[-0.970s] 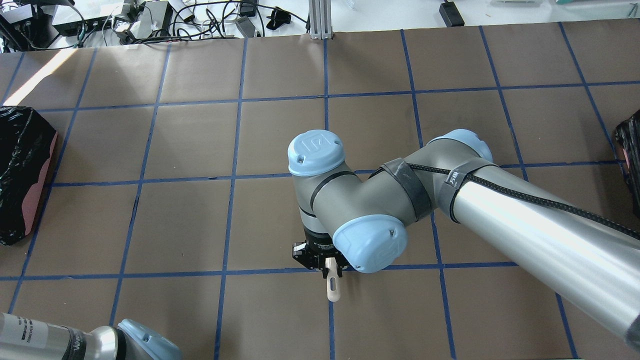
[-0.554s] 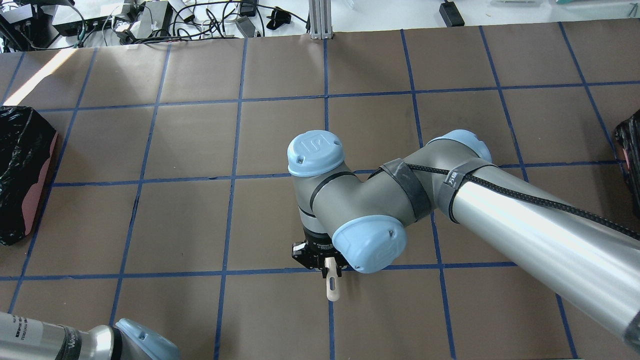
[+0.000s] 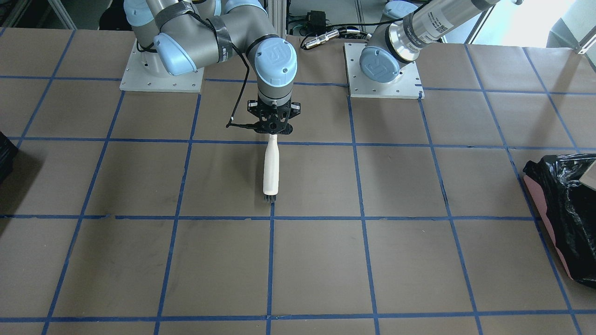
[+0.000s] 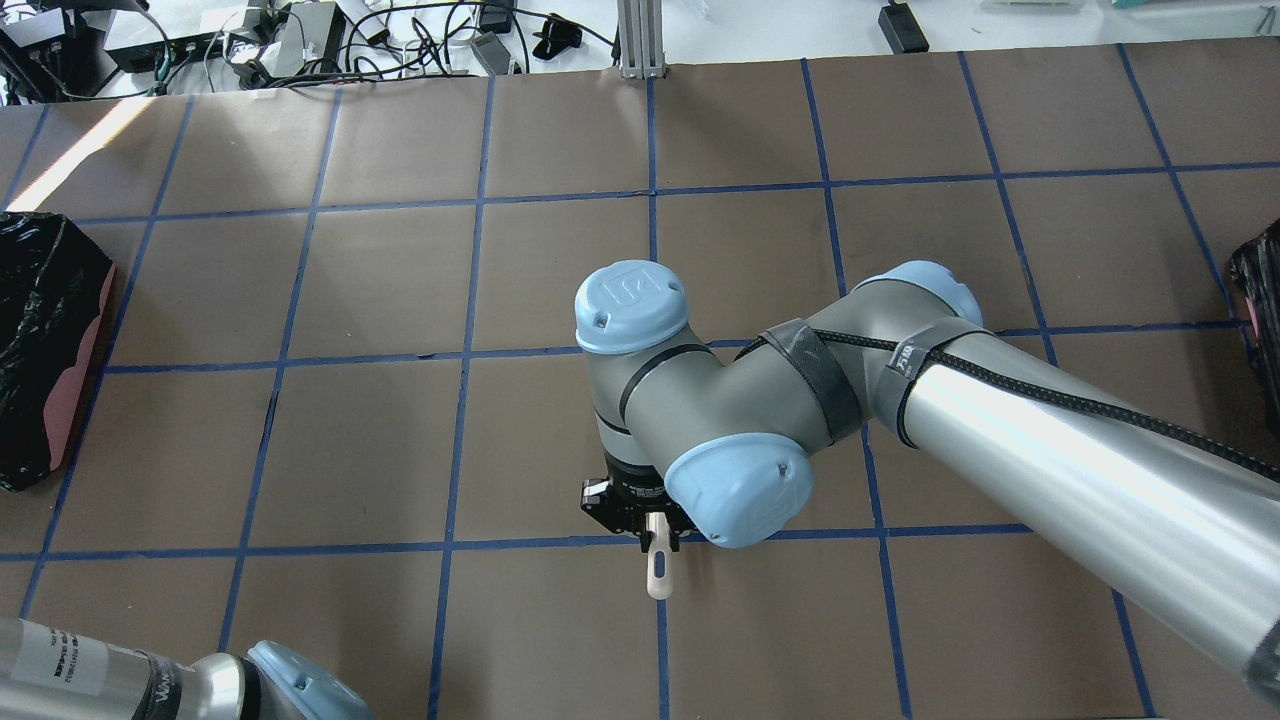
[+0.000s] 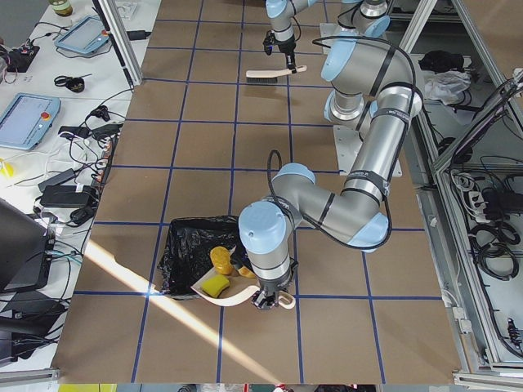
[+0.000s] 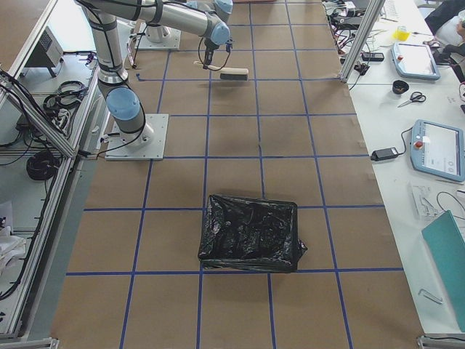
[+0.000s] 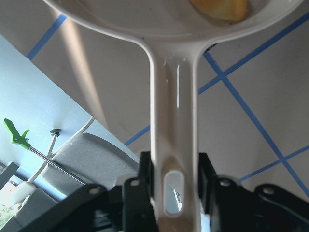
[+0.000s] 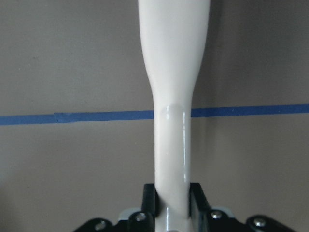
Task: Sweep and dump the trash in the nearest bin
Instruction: 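Tip the dustpan over the black trash bag with the left gripper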
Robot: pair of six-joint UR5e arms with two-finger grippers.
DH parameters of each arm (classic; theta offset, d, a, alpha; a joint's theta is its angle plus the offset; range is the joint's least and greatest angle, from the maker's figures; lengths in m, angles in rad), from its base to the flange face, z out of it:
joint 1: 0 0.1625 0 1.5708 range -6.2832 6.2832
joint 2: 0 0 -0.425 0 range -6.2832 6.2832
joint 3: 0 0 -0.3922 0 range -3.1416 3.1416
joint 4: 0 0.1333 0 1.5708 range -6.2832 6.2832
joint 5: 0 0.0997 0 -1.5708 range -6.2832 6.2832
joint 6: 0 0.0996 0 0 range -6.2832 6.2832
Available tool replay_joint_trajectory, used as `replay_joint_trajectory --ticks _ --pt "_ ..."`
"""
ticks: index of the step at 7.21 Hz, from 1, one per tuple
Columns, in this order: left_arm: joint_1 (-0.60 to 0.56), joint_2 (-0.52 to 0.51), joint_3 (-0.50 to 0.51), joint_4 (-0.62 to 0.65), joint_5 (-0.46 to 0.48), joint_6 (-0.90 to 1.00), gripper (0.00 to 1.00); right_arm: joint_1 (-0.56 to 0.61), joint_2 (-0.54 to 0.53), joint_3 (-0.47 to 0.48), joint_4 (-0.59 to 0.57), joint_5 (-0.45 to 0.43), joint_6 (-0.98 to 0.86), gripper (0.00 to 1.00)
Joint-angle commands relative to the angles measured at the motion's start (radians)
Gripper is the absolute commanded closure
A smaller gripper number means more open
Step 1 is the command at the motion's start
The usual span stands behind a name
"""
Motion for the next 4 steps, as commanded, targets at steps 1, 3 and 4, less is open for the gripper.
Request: replay_joint_trajectory --ticks 1,3,4 --pt "-0.044 0.024 -0.013 0.006 0.093 -0.008 1.0 0.0 0.004 0.003 -0.004 0.002 0.003 1.0" --pt "-0.067 0.027 -0.014 0.009 0.147 -0.006 1.0 0.0 0.017 0.003 -0.008 0.002 0.003 1.0" --pt "-0.067 0.027 -0.016 0.014 0.149 -0.005 1.0 0.0 0.017 0.003 -0.008 0.001 0.003 1.0"
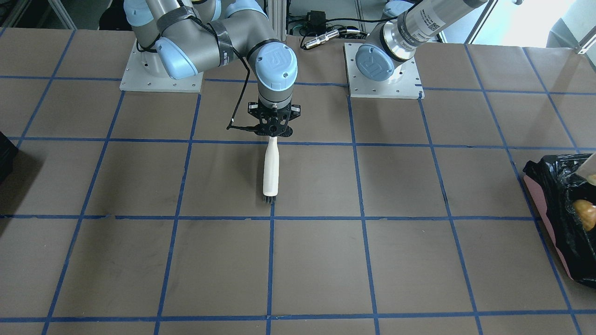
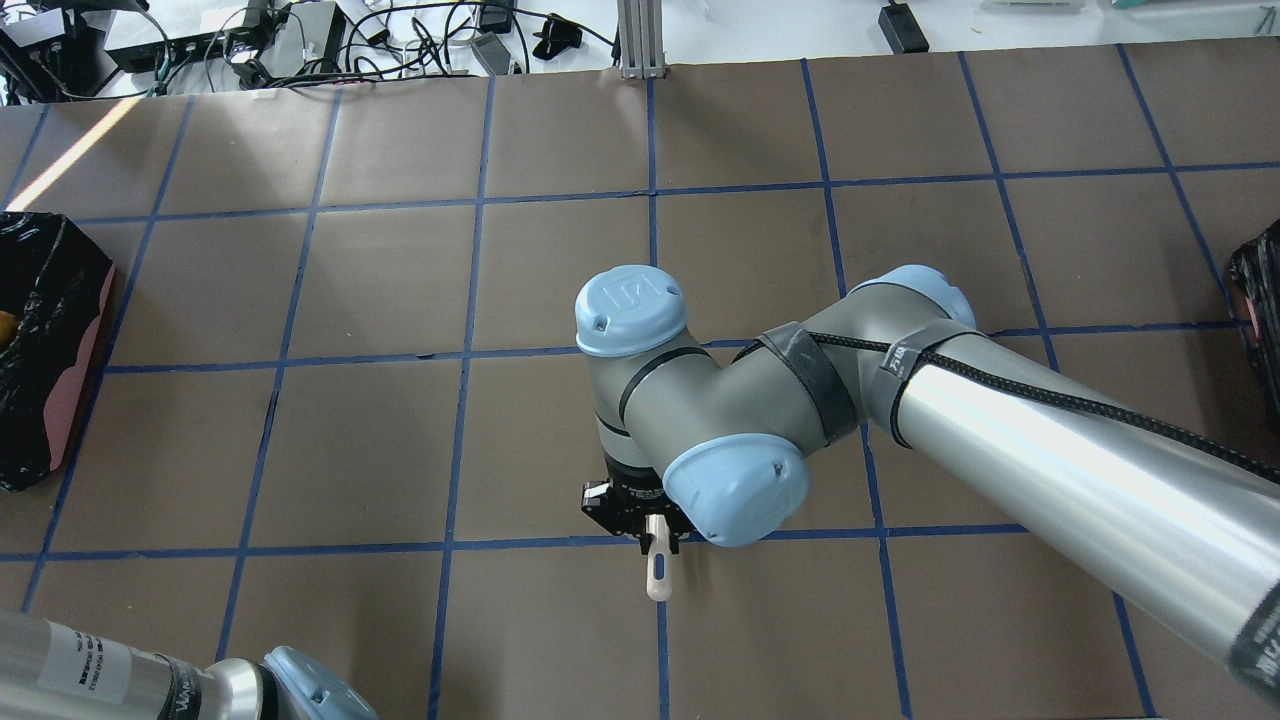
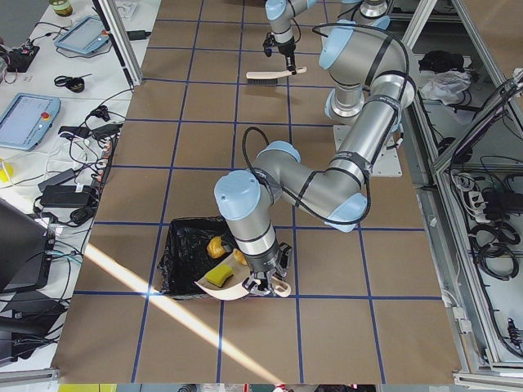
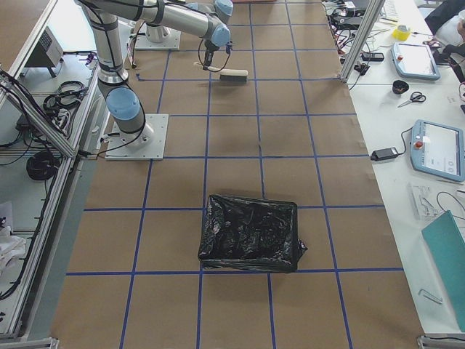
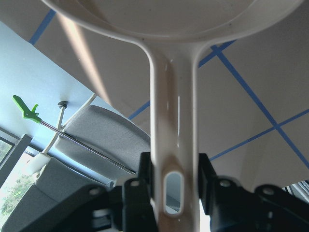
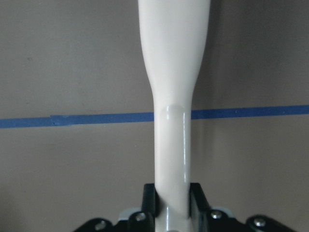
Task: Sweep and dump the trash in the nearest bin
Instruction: 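Tip the dustpan over the black trash bag with the left gripper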
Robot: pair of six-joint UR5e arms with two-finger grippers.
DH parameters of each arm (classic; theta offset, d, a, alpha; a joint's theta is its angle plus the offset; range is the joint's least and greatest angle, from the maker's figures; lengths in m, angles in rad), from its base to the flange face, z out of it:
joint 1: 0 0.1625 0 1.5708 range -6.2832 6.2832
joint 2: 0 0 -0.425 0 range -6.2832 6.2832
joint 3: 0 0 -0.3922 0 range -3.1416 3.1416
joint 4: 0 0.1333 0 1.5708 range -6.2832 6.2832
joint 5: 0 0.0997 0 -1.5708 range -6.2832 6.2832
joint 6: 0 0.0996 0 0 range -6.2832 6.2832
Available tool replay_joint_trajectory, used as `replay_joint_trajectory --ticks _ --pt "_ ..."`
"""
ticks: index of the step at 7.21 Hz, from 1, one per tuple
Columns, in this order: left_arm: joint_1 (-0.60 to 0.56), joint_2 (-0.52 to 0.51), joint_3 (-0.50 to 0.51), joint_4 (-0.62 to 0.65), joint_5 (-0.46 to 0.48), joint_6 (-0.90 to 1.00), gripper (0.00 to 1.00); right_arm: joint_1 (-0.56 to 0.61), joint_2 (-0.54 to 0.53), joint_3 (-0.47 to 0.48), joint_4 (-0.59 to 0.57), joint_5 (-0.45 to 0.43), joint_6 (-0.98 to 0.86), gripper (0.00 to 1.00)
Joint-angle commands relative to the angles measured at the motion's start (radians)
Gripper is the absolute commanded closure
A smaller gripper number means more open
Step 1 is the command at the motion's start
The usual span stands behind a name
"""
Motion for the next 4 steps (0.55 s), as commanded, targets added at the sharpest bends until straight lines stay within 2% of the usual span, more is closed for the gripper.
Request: replay_joint_trajectory --ticks 1,2,3,4 --pt "-0.013 0.0 -0.002 0.023 0.054 0.003 1.0 0.0 0.001 0.0 -0.001 -0.003 0.003 0.86" --pt "-0.027 -0.003 -0.003 0.053 0.083 0.009 1.0 0.0 0.003 0.0 0.002 -0.003 0.0 0.66" --pt "-0.039 0.006 -0.011 0.055 0.088 0.011 1.0 0.0 0.009 0.0 0.0 -0.003 0.0 0.3" --pt "-0.055 0.02 -0.013 0.054 0.116 0.014 1.0 0.0 0.026 -0.003 -0.004 -0.001 0.003 0.29"
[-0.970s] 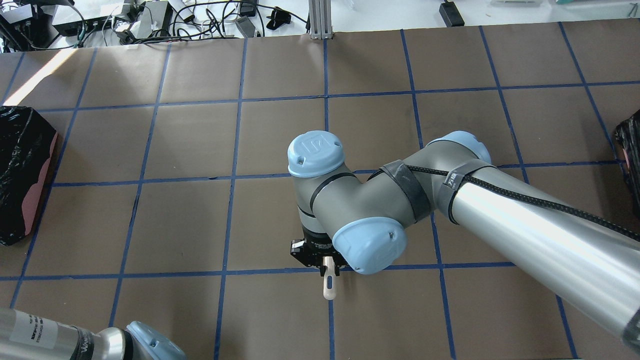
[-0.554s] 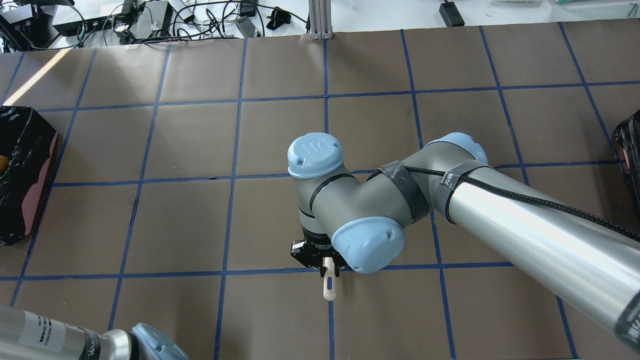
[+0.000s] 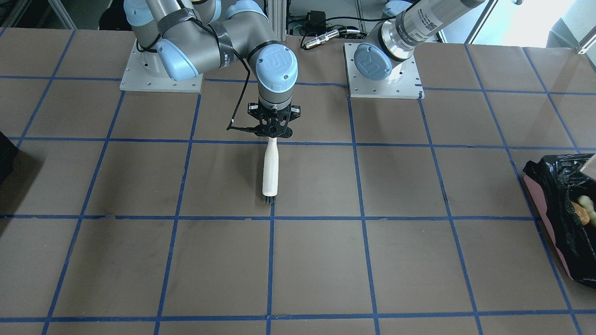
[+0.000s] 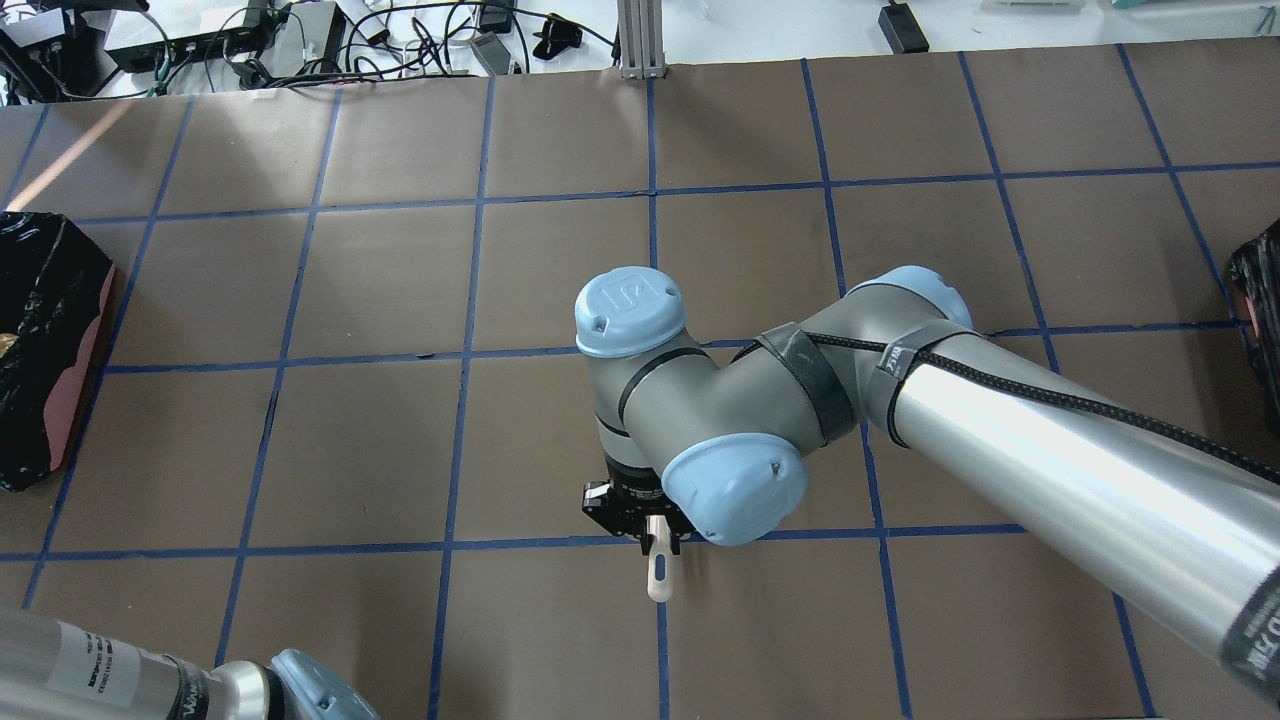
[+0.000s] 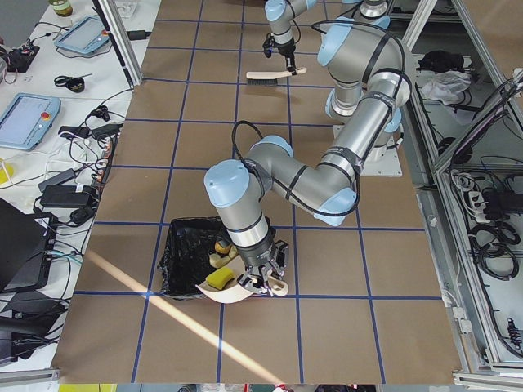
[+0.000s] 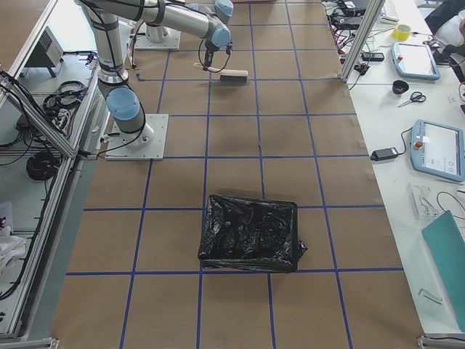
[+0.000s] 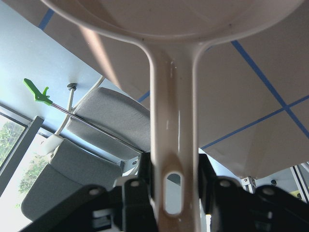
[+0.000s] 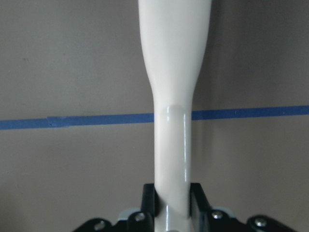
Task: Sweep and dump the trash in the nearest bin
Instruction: 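Tip the dustpan over the black trash bag with the left gripper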
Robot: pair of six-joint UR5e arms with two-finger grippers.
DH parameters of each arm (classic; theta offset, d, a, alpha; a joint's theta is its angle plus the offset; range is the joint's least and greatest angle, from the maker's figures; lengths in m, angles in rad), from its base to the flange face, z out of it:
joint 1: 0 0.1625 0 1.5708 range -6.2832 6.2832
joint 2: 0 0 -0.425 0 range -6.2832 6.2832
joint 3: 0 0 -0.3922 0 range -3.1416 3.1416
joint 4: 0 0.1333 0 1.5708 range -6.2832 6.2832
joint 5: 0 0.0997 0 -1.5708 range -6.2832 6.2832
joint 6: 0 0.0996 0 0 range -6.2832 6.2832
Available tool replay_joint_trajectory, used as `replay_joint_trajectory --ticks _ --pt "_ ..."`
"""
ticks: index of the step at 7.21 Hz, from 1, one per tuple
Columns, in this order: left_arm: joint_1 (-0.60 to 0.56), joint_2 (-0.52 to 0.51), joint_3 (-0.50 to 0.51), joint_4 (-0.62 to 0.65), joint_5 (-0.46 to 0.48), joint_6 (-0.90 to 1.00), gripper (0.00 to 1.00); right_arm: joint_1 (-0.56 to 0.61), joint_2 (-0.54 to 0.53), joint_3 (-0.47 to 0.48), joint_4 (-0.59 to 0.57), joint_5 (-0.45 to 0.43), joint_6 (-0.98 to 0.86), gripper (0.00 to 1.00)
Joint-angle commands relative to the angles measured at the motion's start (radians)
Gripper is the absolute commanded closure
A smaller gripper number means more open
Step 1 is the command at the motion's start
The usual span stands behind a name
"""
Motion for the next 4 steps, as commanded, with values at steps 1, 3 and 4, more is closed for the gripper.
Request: replay_joint_trajectory --ticks 1,3,4 --pt "-0.047 0.027 -0.005 0.004 0.039 0.007 1.0 0.0 0.016 -0.004 -0.004 0.0 -0.001 0.29" --pt "-0.063 0.043 -0.028 0.007 0.079 0.018 1.0 0.0 0.016 -0.01 -0.002 0.001 0.005 0.29" --pt "-0.066 0.047 -0.03 0.027 0.079 0.025 1.0 0.0 0.005 -0.025 -0.001 -0.002 0.004 0.29"
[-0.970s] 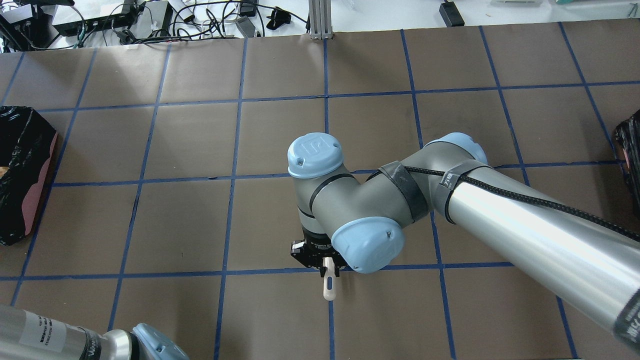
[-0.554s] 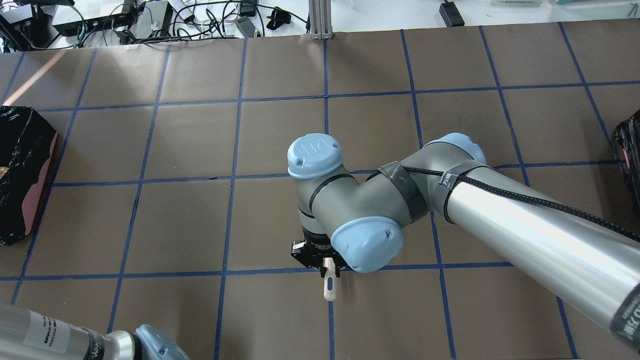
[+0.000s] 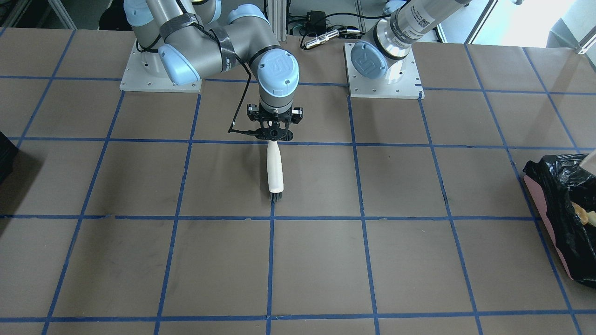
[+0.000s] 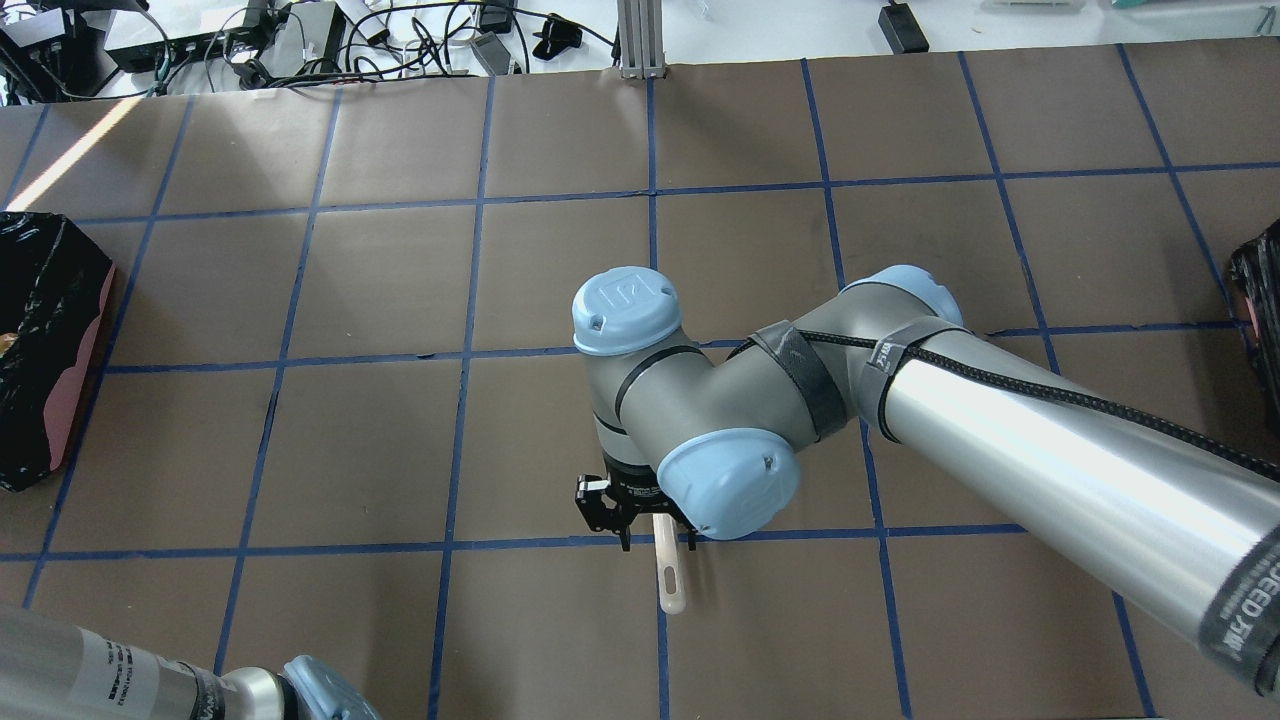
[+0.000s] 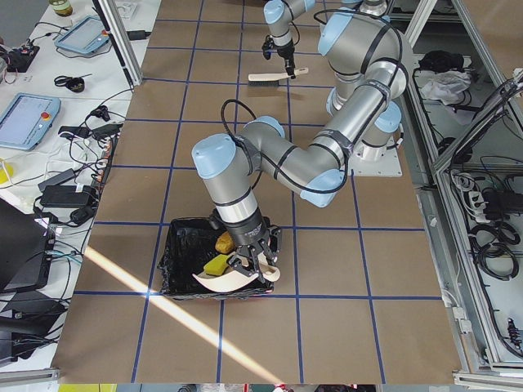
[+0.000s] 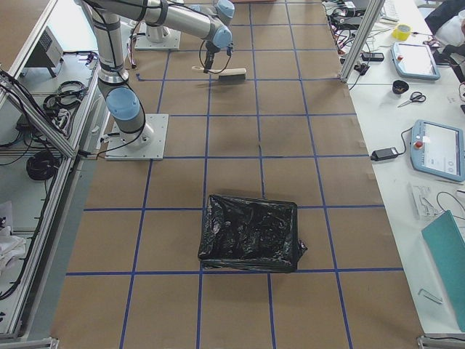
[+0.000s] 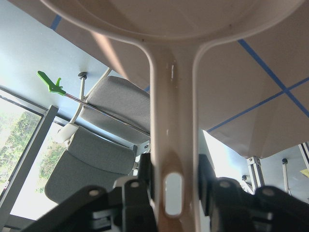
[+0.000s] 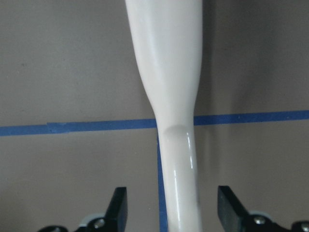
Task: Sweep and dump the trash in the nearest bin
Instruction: 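Lay the brush on the table and raise the right gripper away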
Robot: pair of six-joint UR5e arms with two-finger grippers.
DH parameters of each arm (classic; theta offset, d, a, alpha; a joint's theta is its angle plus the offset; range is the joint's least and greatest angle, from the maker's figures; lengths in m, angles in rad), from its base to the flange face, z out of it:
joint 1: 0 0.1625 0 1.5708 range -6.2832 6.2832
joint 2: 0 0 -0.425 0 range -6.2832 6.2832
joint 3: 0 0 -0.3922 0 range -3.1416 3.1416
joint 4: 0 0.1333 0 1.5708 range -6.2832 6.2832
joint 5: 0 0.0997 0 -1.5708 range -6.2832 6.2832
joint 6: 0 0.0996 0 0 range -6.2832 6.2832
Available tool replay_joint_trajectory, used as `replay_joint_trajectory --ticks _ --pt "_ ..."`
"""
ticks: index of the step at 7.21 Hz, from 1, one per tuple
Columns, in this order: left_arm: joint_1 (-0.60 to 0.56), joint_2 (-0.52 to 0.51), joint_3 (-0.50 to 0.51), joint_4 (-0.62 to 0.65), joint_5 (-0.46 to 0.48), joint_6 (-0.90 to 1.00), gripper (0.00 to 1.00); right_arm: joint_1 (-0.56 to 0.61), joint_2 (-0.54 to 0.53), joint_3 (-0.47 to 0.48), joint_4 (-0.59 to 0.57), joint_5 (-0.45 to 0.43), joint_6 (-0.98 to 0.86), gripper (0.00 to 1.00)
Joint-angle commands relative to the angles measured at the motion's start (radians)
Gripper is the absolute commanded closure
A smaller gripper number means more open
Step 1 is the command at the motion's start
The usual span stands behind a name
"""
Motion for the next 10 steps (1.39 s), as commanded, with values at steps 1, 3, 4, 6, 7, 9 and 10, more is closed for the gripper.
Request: replay_joint_trajectory --ticks 1,3,4,6,7,9,10 --pt "-0.006 0.009 -0.008 0.016 0.007 0.017 1.0 -0.003 -0.021 -0.077 0.012 -0.016 -0.013 0.27" --pt "-0.091 0.037 -0.032 0.033 0.112 0.047 1.0 -0.02 -0.028 -0.276 0.114 -0.02 -0.042 0.19" --pt "-0.125 0.049 -0.058 0.074 0.154 0.096 1.0 -0.047 -0.026 -0.379 0.171 -0.034 -0.12 0.16" --pt "-0.127 0.031 -0.137 0.364 0.162 0.329 1.0 -0.158 -0.035 -0.516 0.236 -0.051 -0.244 0.0" --pt "-0.127 0.04 -0.174 0.42 0.161 0.366 1.0 -0.198 -0.037 -0.551 0.255 -0.053 -0.283 0.0" --pt "-0.131 0.066 -0.172 0.418 0.094 0.368 1.0 -0.308 -0.078 -0.561 0.258 -0.054 -0.342 0.0" --pt "-0.165 0.098 -0.164 0.41 0.064 0.359 1.0 -0.375 -0.096 -0.556 0.261 -0.053 -0.413 0.0"
